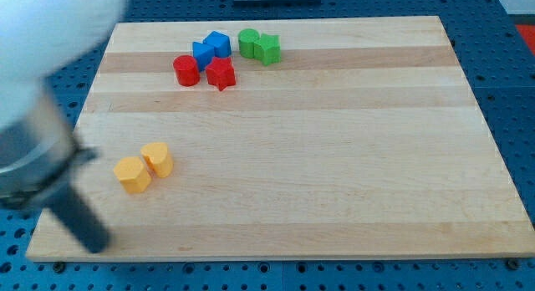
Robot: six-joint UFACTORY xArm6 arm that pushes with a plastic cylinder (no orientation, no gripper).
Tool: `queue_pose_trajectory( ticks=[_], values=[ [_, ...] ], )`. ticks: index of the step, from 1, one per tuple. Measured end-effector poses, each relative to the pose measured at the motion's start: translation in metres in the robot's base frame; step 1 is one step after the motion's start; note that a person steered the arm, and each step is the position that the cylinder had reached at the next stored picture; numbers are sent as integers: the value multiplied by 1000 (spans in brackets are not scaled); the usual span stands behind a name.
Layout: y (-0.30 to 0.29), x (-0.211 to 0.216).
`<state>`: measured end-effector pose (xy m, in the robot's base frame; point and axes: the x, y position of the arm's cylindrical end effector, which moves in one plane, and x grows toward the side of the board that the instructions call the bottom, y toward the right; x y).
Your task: Move the yellow hexagon along with yellow heart towards the centre of the board
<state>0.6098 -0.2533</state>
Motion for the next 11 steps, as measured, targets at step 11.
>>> queue_pose_trajectory(
  ticks=[11],
  values=[
    [74, -104]
  ],
)
